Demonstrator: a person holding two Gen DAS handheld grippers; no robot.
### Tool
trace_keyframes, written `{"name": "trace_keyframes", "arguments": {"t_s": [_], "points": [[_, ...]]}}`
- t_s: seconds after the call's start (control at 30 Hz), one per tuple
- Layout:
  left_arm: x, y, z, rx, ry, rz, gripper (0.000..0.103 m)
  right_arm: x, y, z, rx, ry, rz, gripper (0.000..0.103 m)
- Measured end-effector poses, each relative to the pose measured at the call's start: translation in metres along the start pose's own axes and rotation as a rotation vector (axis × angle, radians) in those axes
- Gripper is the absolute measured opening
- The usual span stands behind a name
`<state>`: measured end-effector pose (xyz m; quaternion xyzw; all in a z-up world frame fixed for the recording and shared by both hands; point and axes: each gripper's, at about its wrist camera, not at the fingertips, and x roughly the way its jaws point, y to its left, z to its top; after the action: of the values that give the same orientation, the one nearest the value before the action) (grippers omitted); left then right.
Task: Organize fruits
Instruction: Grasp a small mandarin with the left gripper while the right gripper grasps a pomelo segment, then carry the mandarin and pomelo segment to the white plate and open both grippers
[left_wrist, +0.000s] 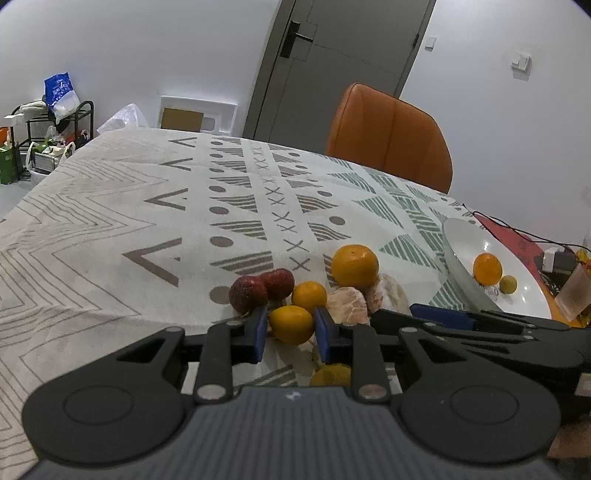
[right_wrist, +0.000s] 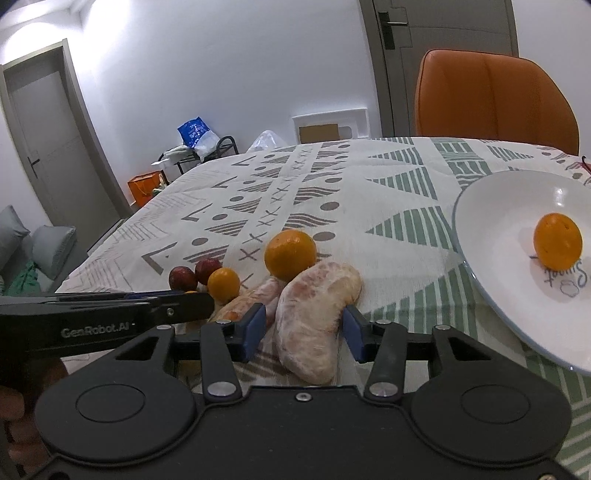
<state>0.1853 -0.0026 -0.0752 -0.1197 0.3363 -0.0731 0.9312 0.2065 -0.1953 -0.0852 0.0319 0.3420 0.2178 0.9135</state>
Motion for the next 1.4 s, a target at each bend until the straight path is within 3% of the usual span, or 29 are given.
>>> {"name": "trace_keyframes", "arguments": {"t_s": [0.27, 0.37, 0.47, 1.4], "points": [[-0.007, 0.001, 0.002, -0.007, -0.021, 0.001, 0.026, 0.005, 0.001, 0.003, -0.006, -0.009, -0.014, 0.046], [-0.009, 0.002, 0.001, -0.015, -0.027, 0.003, 0.026, 0.003, 0.001, 0.002, -0.014, -0.01, -0.033, 0.039], [-0.011, 0.0, 0.002, -0.012, -0.029, 0.004, 0.026, 0.0, 0.0, 0.002, -0.006, 0.005, -0.03, 0.037], [-0.034, -0.049, 0.004, 0.064, -0.09, -0.029, 0.026, -0.066, -0.025, -0.006, 0.061, -0.122, -0.042, 0.037]]}}
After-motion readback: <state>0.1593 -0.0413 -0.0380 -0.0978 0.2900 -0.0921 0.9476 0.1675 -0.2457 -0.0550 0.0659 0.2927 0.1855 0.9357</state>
